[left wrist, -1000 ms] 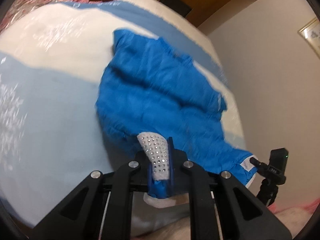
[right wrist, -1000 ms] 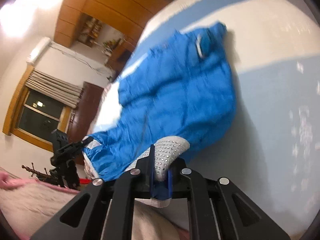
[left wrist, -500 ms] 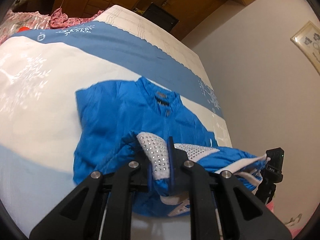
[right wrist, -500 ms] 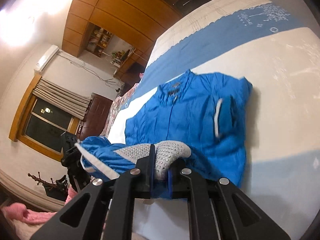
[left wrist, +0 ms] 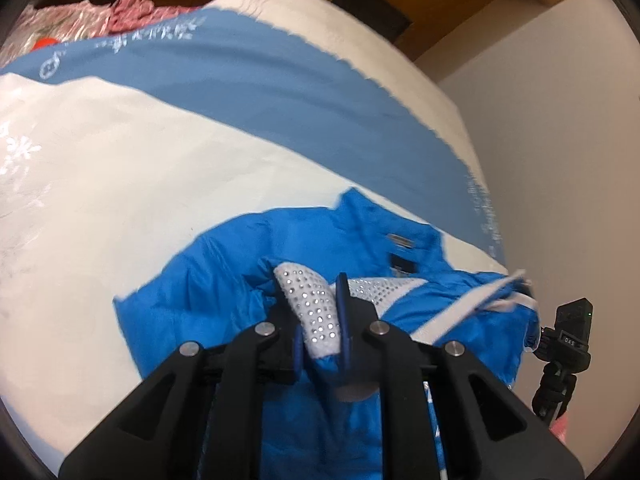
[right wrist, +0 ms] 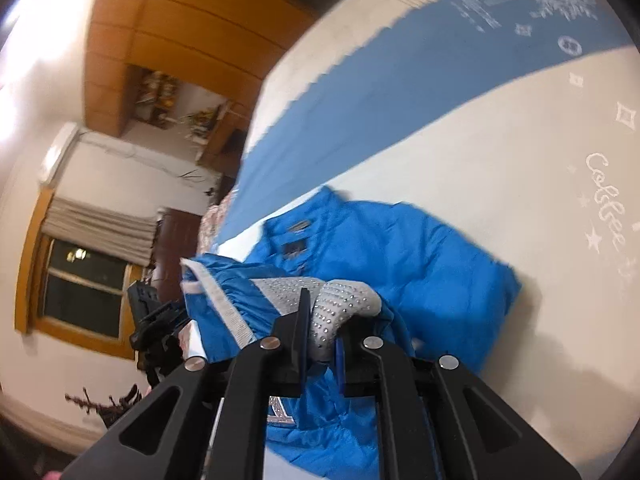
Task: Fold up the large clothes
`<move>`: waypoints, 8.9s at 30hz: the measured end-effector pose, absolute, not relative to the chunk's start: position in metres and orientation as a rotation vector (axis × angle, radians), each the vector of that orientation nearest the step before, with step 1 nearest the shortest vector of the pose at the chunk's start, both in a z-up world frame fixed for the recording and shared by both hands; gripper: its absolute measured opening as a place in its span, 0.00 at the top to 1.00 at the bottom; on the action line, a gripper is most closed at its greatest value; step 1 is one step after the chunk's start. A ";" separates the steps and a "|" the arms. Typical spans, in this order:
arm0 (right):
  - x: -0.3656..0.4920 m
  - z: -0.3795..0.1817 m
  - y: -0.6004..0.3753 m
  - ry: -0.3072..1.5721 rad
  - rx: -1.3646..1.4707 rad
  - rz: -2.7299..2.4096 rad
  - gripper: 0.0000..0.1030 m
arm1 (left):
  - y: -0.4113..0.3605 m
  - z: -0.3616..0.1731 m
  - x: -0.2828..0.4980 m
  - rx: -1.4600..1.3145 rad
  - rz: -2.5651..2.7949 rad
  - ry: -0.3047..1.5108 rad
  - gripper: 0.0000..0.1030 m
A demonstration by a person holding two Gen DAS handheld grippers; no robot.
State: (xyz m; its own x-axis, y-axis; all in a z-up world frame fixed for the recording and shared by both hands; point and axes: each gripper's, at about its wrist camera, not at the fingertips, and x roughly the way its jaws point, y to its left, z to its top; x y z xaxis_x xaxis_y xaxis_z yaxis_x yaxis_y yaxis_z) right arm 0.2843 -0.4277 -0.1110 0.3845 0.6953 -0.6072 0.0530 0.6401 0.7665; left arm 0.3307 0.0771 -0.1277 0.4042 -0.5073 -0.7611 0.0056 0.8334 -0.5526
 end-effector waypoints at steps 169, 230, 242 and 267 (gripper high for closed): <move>0.180 -0.057 -0.408 1.071 0.637 0.437 0.79 | 0.095 -0.055 0.189 -0.432 -0.382 1.071 0.85; -0.038 -0.067 -0.298 1.189 0.083 0.115 0.73 | 0.055 -0.079 -0.044 0.013 -0.069 1.085 0.38; -0.036 -0.111 -0.303 1.275 0.061 0.080 0.78 | 0.049 -0.100 -0.047 0.016 -0.059 1.132 0.38; -0.029 -0.135 -0.322 1.325 0.167 0.134 0.80 | 0.119 -0.103 -0.080 -0.286 0.039 1.188 0.23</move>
State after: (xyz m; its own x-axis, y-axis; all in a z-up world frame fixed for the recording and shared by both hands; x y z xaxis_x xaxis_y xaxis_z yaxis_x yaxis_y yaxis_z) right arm -0.0294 -0.3217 -0.1351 0.2386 0.1923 -0.9519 -0.0023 0.9803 0.1975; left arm -0.0804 0.1191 -0.1035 0.3777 -0.1199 -0.9181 -0.1799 0.9632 -0.1998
